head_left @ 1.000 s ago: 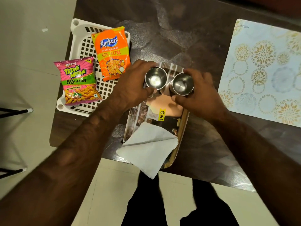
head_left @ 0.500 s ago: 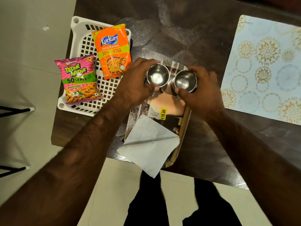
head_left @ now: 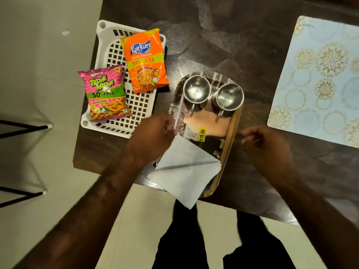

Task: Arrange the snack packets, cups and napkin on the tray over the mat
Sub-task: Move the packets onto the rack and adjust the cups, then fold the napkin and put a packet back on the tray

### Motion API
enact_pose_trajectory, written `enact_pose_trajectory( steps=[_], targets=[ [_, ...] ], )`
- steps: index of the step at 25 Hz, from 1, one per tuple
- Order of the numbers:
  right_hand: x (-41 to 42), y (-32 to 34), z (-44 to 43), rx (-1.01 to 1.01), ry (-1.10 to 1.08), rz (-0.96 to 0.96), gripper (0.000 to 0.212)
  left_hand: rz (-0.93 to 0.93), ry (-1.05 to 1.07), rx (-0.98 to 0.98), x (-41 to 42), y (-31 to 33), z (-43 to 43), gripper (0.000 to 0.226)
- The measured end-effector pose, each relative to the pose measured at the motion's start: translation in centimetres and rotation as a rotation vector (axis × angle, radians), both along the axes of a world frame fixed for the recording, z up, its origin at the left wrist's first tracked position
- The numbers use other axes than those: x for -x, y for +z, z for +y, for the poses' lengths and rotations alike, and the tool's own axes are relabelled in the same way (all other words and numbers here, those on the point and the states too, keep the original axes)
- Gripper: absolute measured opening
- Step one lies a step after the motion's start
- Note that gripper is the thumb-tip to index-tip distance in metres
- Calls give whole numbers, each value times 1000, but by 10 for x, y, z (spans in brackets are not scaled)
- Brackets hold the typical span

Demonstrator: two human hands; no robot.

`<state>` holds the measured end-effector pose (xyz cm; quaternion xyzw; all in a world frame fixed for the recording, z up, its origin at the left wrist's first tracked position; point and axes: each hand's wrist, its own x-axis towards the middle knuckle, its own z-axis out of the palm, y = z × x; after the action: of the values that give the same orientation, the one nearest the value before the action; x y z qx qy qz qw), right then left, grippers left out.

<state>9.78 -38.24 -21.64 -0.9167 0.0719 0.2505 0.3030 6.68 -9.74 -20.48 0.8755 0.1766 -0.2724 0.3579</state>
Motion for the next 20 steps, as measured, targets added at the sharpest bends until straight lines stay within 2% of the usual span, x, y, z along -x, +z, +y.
enact_pose_trajectory(
  steps=[1, 3, 5, 7, 9, 11, 13, 15, 18, 20],
  targets=[
    [11, -4, 3, -23, 84, 91, 22, 99, -64, -6, 12, -1, -7, 22],
    [30, -13, 21, -69, 221, 208, 30, 184, -212, -109, 32, -5, -25, 38],
    [44, -24, 42, -54, 388, 185, 42, 149, -300, -263, 44, -14, -40, 52],
    [50, -31, 62, 6, 463, 125, 50, 85, -328, -367, 49, -23, -47, 59],
    [53, -33, 74, 79, 516, 41, 48, 37, -358, -420, 51, -30, -47, 56],
    [57, -34, 80, 158, 580, -11, 35, 0, -406, -451, 53, -34, -46, 42],
    [59, -32, 82, 190, 607, -14, 24, -53, -427, -445, 57, -35, -43, 29],
    [57, -30, 78, 133, 580, -5, 21, -109, -434, -381, 63, -33, -40, 25],
    [56, -25, 64, 10, 531, 65, 41, -166, -412, -218, 73, -21, -38, 23],
    [60, -20, 58, 2, 569, 113, 54, -192, -400, -160, 86, -12, -38, 31]
  ],
)
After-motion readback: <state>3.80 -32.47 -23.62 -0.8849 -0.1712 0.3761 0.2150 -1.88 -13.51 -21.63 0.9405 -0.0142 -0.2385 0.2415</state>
